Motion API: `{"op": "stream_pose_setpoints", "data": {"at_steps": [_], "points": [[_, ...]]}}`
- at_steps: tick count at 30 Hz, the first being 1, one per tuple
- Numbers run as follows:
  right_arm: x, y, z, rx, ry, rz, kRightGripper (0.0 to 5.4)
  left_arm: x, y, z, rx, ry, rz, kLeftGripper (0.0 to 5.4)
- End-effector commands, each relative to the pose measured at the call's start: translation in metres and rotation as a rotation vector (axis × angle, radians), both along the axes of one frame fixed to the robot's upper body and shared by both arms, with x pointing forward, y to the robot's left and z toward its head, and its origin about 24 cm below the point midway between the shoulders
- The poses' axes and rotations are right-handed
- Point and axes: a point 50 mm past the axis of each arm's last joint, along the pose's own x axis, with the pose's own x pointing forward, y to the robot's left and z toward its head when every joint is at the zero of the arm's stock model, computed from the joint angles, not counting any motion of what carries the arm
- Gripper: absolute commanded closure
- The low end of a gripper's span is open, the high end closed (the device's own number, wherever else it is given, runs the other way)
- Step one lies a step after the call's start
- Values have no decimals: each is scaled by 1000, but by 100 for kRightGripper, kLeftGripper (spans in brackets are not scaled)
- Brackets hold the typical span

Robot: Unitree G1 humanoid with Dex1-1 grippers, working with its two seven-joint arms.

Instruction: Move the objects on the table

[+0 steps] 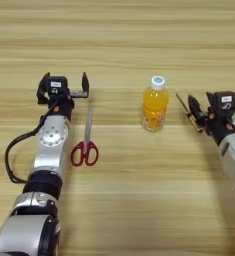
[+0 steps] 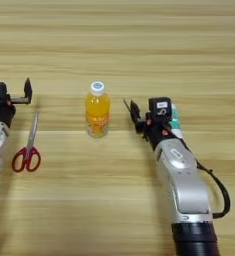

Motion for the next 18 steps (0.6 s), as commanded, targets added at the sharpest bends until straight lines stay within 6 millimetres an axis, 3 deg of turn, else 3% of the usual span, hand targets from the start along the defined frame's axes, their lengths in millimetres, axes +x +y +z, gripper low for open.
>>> {"op": "stream_pose_setpoints", "data": {"at_steps": [1, 11, 18], "points": [[-1, -1, 6, -10, -53, -22, 208, 0, 2, 1, 15, -3, 0, 0], [1, 0, 9, -2, -73, -54, 95, -4, 14, -3, 150, 34, 18, 0], [2, 5, 10, 3, -77, -61, 20, -22, 23, -8, 328, 66, -19, 0]]}}
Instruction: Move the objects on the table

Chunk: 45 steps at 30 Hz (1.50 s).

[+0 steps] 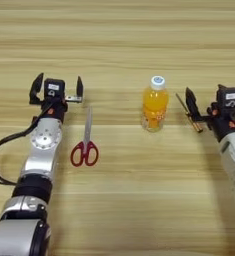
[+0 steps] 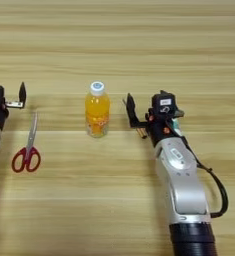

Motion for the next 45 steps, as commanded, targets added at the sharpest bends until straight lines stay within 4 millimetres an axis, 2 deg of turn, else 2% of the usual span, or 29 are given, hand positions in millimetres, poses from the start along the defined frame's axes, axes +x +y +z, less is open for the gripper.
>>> {"op": "stream_pose_setpoints", "data": {"at_steps": [1, 10, 19, 24, 29, 38, 41, 45], "points": [[2, 4, 6, 5, -19, -1, 1, -12, 7, -5, 104, 45, -14, 0], [3, 6, 7, 12, -21, -8, 1, -39, 23, -16, 275, 172, -48, 0], [5, -4, 15, 33, -53, -69, 1, -53, 29, -26, 313, 254, -55, 0], [7, -26, 23, 56, -96, -193, 1, -57, 29, -28, 336, 272, -64, 0], [5, -58, 31, 85, -153, -376, 1, -59, 26, -32, 351, 293, -71, 0], [-2, -121, 32, 70, -163, -676, 1, -65, 22, -38, 350, 324, -88, 0], [-5, -131, 34, 82, -175, -715, 1, -69, 22, -41, 351, 336, -93, 0], [-4, -133, 34, 92, -175, -721, 1, -77, 21, -44, 356, 354, -115, 0]]}}
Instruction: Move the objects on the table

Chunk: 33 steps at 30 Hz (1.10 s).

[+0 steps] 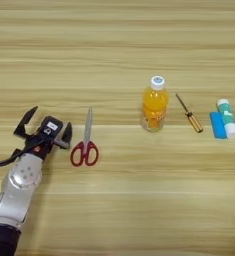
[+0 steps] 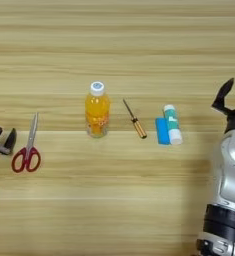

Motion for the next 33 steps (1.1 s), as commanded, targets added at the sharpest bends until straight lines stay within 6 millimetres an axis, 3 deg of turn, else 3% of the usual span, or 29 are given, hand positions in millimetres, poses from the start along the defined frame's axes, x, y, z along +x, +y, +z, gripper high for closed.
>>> {"op": "stream_pose_setpoints", "data": {"at_steps": [1, 11, 27, 33], "points": [[4, 0, 3, 15, -18, 1, 1, -14, -2, -12, 17, 82, -26, 0], [4, 2, 1, 23, -10, 11, 1, -14, -16, -19, -19, 93, -44, 0], [6, 4, -1, 35, -3, 23, 1, 11, -40, -16, -73, 34, -71, 0], [6, 5, -1, 38, -1, 25, 1, 13, -41, -17, -78, 33, -70, 0]]}}
